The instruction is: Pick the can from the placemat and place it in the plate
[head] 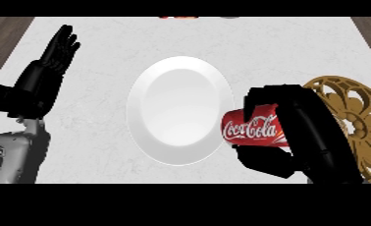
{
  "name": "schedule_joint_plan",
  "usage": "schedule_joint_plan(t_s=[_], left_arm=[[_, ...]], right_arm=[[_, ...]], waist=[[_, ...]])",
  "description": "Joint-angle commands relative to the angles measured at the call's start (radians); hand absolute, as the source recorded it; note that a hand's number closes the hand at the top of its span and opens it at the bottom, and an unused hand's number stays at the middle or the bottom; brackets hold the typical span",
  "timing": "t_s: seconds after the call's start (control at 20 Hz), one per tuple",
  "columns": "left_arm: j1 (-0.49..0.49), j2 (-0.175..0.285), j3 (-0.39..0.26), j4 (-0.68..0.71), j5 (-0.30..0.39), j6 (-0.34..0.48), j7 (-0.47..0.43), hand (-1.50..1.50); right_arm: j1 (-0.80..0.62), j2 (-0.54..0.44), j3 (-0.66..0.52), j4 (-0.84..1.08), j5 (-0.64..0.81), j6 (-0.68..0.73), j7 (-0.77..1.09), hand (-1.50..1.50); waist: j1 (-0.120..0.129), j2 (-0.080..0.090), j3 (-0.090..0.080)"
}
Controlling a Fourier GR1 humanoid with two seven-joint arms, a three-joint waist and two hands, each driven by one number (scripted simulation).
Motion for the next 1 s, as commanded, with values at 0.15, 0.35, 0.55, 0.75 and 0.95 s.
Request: schedule_joint_plan(t_s=[0.15,0.35,0.55,0.75,0.95], left_arm=[[0.015,0.002,0.012,-0.055,0.018,-0.029,0.044,0.0],[-0.034,-0.021,-0.011,-0.052,-0.031,0.019,0.081,0.0],[0.029,-0.053,-0.024,-0.018,-0.049,0.008,-0.019,0.0],[-0.008,-0.022,0.005,-0.054,-0.023,-0.009,0.05,0.0],[-0.002,-0.029,0.007,-0.024,-0.017,-0.033,0.012,0.0]], right_arm=[[-0.173,0.133,0.099,0.343,0.067,-0.17,0.016,1.5],[-0.339,0.135,0.185,0.544,0.052,-0.285,0.117,1.5],[-0.444,0.135,0.226,0.79,0.017,-0.407,0.083,1.5],[-0.543,0.136,0.23,0.982,-0.034,-0.42,0.032,1.5],[-0.493,0.136,0.267,1.087,-0.176,-0.653,0.017,-1.5]], waist=[[0.007,0.001,0.001],[0.01,0.002,0.001],[0.02,0.005,0.001],[0.024,0.005,0.001],[0.028,0.007,0.001]])
